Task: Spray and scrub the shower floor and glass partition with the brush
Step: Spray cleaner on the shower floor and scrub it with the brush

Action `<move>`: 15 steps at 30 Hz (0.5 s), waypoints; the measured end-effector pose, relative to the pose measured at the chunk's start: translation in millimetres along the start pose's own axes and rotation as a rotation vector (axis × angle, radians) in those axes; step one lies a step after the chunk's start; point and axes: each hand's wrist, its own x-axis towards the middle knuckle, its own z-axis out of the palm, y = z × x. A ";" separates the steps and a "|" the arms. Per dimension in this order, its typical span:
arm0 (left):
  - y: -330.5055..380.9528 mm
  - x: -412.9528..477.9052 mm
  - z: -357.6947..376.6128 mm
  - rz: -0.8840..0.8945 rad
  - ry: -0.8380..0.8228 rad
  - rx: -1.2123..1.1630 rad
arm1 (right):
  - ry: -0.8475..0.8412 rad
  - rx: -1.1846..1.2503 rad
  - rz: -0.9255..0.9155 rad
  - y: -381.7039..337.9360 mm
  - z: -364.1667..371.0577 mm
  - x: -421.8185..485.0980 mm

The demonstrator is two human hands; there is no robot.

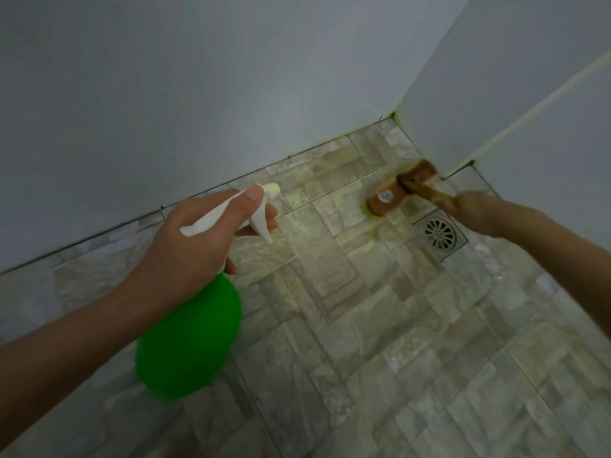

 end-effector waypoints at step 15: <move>-21.6 -14.3 -5.0 -0.122 -0.021 0.089 | 0.013 0.047 0.036 15.7 28.5 -33.0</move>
